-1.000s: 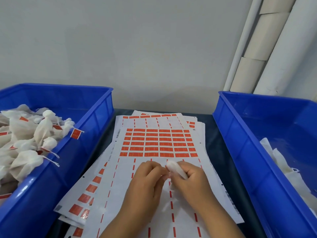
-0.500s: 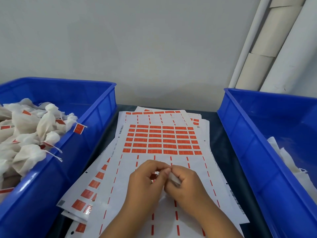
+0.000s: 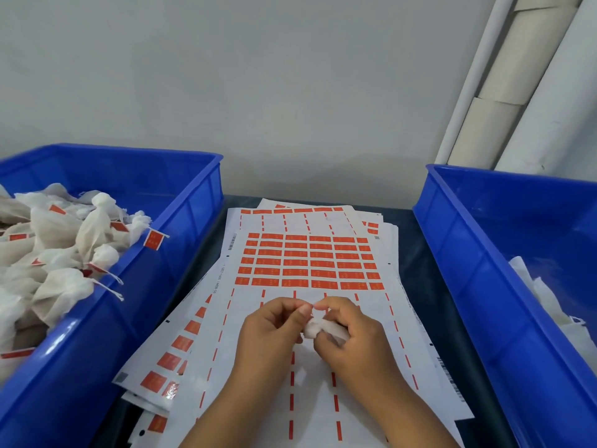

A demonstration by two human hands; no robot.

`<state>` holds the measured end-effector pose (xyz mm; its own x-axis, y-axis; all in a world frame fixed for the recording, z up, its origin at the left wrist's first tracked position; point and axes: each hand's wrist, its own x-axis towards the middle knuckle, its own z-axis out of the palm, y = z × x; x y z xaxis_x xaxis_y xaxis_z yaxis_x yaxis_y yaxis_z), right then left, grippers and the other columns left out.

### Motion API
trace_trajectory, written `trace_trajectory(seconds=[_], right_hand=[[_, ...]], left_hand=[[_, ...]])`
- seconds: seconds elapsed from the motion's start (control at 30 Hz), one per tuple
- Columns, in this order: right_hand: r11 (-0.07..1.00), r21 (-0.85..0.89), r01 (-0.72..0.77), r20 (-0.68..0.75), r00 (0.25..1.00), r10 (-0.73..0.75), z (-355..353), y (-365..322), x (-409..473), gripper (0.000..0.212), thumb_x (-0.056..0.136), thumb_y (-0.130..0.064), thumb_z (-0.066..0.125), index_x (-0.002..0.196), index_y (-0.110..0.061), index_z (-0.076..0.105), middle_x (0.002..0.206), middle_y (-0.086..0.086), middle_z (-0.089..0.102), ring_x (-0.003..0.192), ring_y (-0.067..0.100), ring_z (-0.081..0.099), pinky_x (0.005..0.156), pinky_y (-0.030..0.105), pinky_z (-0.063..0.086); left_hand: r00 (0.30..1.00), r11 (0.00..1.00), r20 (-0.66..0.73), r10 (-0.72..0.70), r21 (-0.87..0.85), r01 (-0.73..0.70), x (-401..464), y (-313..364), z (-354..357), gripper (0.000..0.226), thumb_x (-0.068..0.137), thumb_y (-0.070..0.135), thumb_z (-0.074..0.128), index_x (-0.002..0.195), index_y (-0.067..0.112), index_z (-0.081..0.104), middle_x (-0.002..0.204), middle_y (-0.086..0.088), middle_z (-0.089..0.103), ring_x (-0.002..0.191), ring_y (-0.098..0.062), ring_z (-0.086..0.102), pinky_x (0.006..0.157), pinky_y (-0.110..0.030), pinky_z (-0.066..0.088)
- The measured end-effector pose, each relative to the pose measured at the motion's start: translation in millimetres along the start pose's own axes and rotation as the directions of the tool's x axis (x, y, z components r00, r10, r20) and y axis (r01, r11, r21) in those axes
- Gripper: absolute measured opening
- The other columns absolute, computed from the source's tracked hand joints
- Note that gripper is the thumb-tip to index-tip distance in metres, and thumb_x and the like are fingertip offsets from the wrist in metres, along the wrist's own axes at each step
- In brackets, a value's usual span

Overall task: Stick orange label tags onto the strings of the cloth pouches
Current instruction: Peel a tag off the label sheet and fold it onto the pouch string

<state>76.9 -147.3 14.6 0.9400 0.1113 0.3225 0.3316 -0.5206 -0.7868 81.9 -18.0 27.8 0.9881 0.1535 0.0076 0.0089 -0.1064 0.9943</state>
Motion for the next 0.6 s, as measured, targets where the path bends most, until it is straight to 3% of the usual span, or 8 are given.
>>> trace_trajectory(seconds=[0.17, 0.27, 0.37, 0.5, 0.6], right_hand=[[0.998, 0.062, 0.030, -0.100, 0.995, -0.024, 1.4, -1.6, 0.8, 0.024, 0.085, -0.033, 0.065, 0.086, -0.053, 0.052, 0.080, -0.036, 0.058, 0.093, -0.007, 0.057, 0.072, 0.012, 0.053], [0.991, 0.132, 0.001, -0.125, 0.992, 0.016, 0.2, -4.4, 2.4, 0.004, 0.082, -0.045, 0.059, 0.082, -0.048, 0.055, 0.083, -0.037, 0.061, 0.092, -0.009, 0.057, 0.068, 0.007, 0.051], [0.985, 0.168, -0.044, -0.130, 0.989, 0.066, -0.1, -4.3, 2.6, 0.015, 0.084, -0.032, 0.065, 0.080, -0.044, 0.056, 0.078, -0.024, 0.064, 0.084, -0.004, 0.061, 0.064, 0.007, 0.049], [0.970, 0.196, -0.145, -0.143, 0.974, 0.175, 0.4, -1.7, 4.3, 0.008, 0.085, -0.029, 0.066, 0.082, -0.035, 0.062, 0.079, -0.014, 0.068, 0.075, 0.002, 0.066, 0.064, 0.012, 0.054], [0.941, 0.275, -0.200, -0.149, 0.957, 0.247, -1.8, -1.1, 6.2, 0.005, 0.084, -0.032, 0.066, 0.084, -0.027, 0.069, 0.072, -0.016, 0.070, 0.074, -0.003, 0.066, 0.055, 0.005, 0.048]], left_hand=[[0.997, 0.996, -0.022, -0.073, -0.056, 0.071, 0.7, -2.2, 3.5, 0.007, 0.083, 0.027, 0.063, 0.078, 0.026, 0.067, 0.068, 0.010, 0.068, 0.061, -0.003, 0.064, 0.051, -0.010, 0.046], [0.994, 0.994, 0.008, -0.112, -0.013, 0.112, -0.1, -1.5, 6.2, 0.010, 0.086, 0.027, 0.061, 0.078, 0.023, 0.065, 0.059, 0.010, 0.066, 0.055, 0.000, 0.062, 0.045, -0.008, 0.043], [0.992, 0.992, 0.040, -0.122, 0.027, 0.121, -1.5, -0.1, 7.8, 0.011, 0.088, 0.028, 0.058, 0.078, 0.024, 0.063, 0.066, 0.009, 0.065, 0.057, -0.003, 0.061, 0.049, -0.010, 0.044], [0.998, 0.994, -0.028, -0.060, 0.090, 0.063, -3.4, 0.0, 9.3, 0.005, 0.088, 0.029, 0.059, 0.083, 0.030, 0.057, 0.085, 0.009, 0.062, 0.075, -0.009, 0.059, 0.056, -0.009, 0.042], [0.995, 0.985, -0.074, 0.071, 0.160, -0.058, -4.6, -0.6, 8.6, 0.012, 0.084, 0.025, 0.065, 0.080, 0.031, 0.056, 0.090, 0.011, 0.058, 0.079, -0.006, 0.057, 0.056, -0.008, 0.043]])
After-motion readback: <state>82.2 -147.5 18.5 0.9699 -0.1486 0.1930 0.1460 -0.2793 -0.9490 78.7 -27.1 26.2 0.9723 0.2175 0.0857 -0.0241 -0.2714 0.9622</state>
